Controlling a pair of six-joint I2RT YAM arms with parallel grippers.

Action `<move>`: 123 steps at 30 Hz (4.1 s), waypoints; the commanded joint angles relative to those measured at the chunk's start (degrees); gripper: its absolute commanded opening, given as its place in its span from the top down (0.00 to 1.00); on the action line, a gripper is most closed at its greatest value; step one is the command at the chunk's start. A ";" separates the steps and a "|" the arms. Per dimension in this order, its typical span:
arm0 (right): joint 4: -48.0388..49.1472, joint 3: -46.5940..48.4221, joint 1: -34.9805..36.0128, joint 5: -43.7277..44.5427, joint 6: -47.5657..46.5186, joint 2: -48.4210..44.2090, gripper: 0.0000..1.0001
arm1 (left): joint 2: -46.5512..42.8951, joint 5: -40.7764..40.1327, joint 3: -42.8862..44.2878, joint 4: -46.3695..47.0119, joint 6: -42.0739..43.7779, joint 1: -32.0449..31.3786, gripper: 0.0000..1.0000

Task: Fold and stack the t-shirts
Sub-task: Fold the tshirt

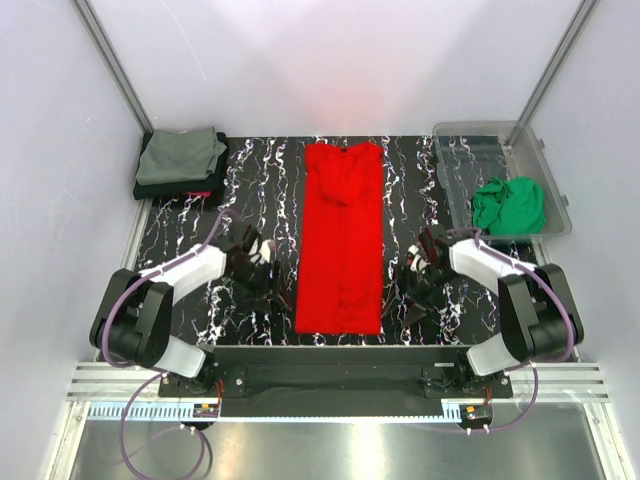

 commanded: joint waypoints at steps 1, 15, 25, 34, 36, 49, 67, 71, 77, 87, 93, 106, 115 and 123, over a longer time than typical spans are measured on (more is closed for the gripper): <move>4.02 -3.03 1.27 -1.68 4.76 -4.63 0.32 | -2.73 5.41 -3.09 6.81 -5.56 -0.21 0.36; 11.94 -2.52 5.76 5.88 6.70 4.42 0.39 | 3.68 5.23 -4.59 14.11 -8.46 -5.57 0.42; 16.08 -1.47 8.66 5.18 7.67 6.80 0.45 | 6.32 5.32 -3.45 14.29 -8.20 -6.79 0.51; 17.30 -1.55 8.84 4.83 7.67 7.76 0.52 | 6.85 5.40 -2.83 13.67 -7.85 -8.03 0.60; 17.92 -1.64 9.01 4.30 7.67 8.11 0.56 | 7.02 5.58 -3.09 13.93 -7.94 -8.03 0.66; 16.26 -0.77 8.32 2.01 5.31 0.84 1.00 | 4.39 5.58 1.73 12.97 -4.69 -8.03 1.00; 14.41 26.74 -0.83 7.64 -7.79 6.60 1.00 | 11.06 -3.47 29.41 6.82 4.28 -2.67 1.00; 14.93 30.87 -1.45 8.34 -9.47 10.92 1.00 | 15.71 -4.17 34.68 6.73 5.33 -2.05 1.00; 15.81 35.53 -1.89 8.43 -10.17 16.90 1.00 | 22.13 -5.32 41.10 6.73 6.48 -1.00 1.00; 15.55 46.24 -2.94 9.13 -11.31 26.30 1.00 | 30.84 -6.11 49.10 6.82 6.91 1.20 1.00; 15.20 50.47 -3.12 9.57 -11.75 30.96 1.00 | 35.67 -5.76 54.03 6.99 7.79 1.81 0.90; 11.77 40.39 -4.70 10.04 -11.85 22.45 0.48 | 27.52 -4.13 46.86 1.55 9.47 3.57 0.30; 13.35 30.70 -4.70 3.77 -10.17 22.79 0.48 | 26.88 7.95 31.90 5.14 3.67 3.75 0.32; 14.23 29.91 -4.70 3.16 -9.29 25.42 0.48 | 29.87 9.71 31.71 7.96 0.85 3.66 0.32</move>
